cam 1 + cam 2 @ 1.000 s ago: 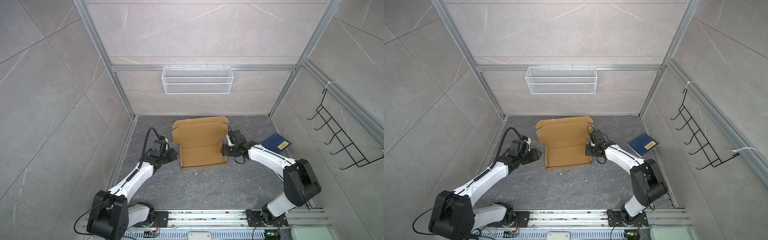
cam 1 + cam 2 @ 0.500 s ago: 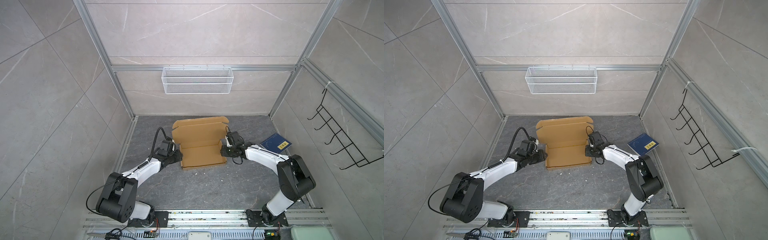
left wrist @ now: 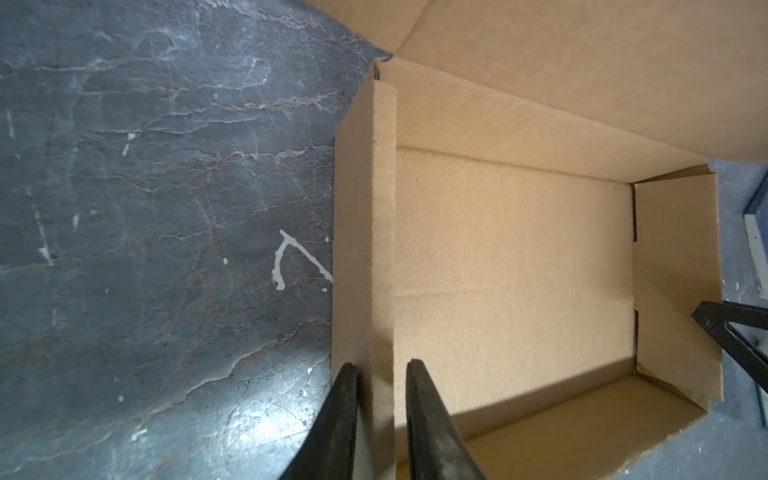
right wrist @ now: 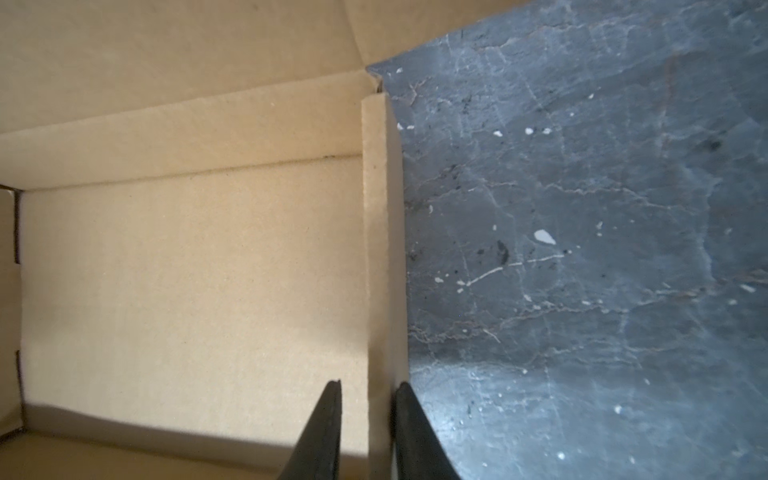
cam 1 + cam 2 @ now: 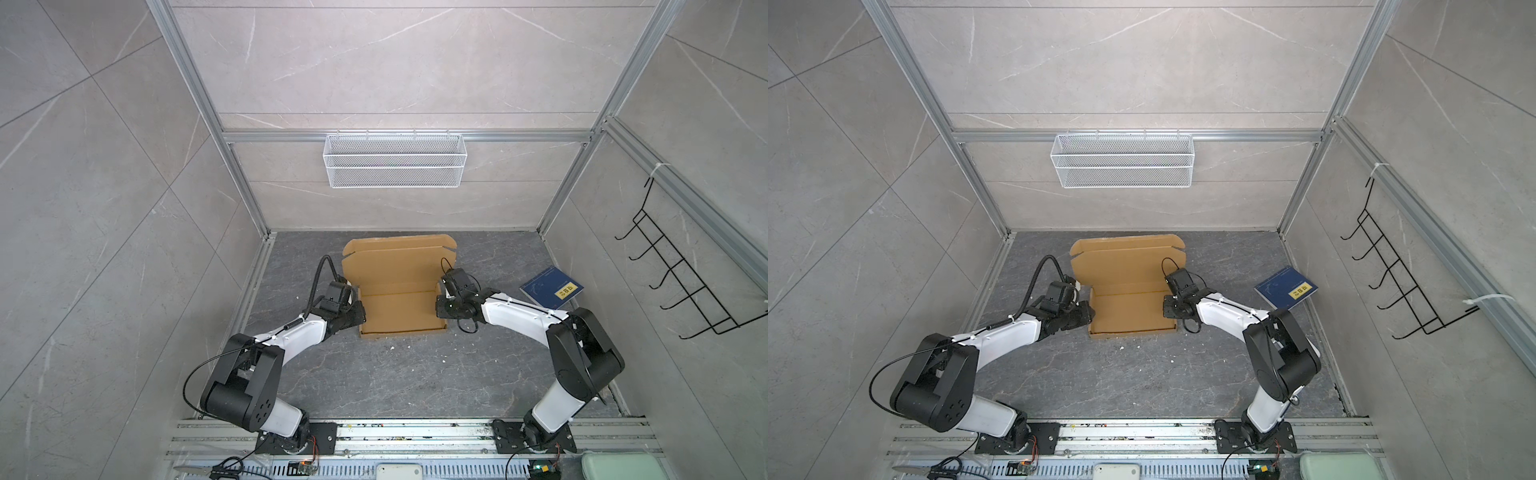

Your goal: Fold the paper box

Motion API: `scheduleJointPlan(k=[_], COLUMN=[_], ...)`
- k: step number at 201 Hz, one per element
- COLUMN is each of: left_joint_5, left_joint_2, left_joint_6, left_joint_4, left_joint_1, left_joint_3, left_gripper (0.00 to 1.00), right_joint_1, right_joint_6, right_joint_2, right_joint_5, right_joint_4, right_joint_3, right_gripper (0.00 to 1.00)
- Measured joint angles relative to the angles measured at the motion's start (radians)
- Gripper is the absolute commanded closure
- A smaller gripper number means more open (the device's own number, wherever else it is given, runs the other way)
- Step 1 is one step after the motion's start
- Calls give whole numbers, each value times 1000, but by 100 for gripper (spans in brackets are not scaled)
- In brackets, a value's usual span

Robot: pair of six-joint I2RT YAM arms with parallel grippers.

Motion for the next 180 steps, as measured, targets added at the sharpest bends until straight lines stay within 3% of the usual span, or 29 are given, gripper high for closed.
scheduleJointPlan(k=[34, 67, 139, 180], left_joint_5=[-23, -33, -50, -50], left_joint_2=[17, 15, -59, -196], left_joint_6=[0, 11, 85, 129], left_joint_4=[0, -10, -131, -234], left_joint_1=[-11, -14, -23, 18], left_joint_3=[1, 2, 34, 58], left_gripper=[78, 76, 52, 47], right_joint_1=[5, 9, -8, -64], right_joint_6=[16, 14, -47, -129], right_joint_2=[14, 19, -18, -166], right_joint_5=[23, 26, -11, -58], right_joint_4=[0, -6, -28, -61], right_joint_3=[0, 0, 0, 0], right_gripper=[75, 68, 44, 41])
